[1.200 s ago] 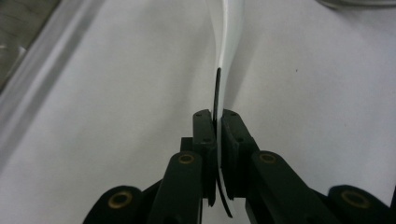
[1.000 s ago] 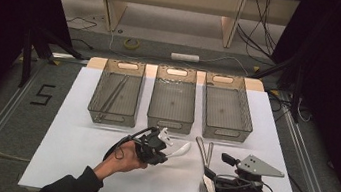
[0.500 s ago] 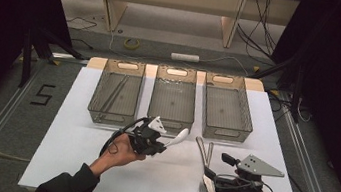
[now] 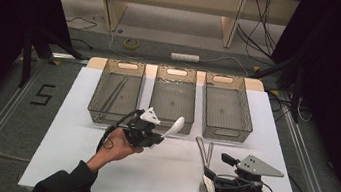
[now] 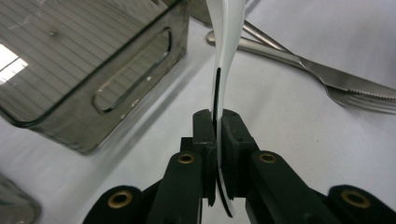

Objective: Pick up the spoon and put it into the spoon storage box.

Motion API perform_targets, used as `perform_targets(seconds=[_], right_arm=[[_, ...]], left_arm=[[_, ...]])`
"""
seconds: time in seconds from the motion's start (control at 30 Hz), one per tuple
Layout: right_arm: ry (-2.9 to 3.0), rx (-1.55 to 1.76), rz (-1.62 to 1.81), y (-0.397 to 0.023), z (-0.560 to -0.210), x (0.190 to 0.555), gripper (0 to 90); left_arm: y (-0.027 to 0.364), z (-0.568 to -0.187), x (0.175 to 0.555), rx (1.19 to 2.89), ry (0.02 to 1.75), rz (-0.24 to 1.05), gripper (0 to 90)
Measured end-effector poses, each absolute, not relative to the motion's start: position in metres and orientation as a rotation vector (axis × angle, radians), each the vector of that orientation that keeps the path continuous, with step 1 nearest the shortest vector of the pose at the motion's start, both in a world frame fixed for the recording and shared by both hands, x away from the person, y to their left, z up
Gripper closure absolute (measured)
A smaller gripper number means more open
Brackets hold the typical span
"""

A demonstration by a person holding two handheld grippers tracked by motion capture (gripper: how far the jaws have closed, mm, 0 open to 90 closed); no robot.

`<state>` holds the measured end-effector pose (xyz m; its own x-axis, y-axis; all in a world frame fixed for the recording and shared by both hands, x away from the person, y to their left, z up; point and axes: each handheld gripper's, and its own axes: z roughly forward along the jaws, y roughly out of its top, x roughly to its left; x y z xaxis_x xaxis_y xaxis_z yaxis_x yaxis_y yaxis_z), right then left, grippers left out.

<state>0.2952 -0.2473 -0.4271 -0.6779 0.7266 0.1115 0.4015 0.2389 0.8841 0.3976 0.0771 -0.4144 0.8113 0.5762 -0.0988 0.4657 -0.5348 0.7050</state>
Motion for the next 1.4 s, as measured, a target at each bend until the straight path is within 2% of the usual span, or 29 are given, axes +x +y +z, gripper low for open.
perform_targets(seconds=[0.5, 1.4], right_arm=[[2.196, 1.045, 1.412, -0.247, -0.428, 0.295, 24.0], [2.196, 1.057, 1.412, -0.248, -0.429, 0.297, 24.0]], left_arm=[[0.097, -0.398, 0.412, 2.133, 0.826, 0.221, 85.2], [0.11, -0.386, 0.444, 2.033, 0.923, 0.282, 85.2]])
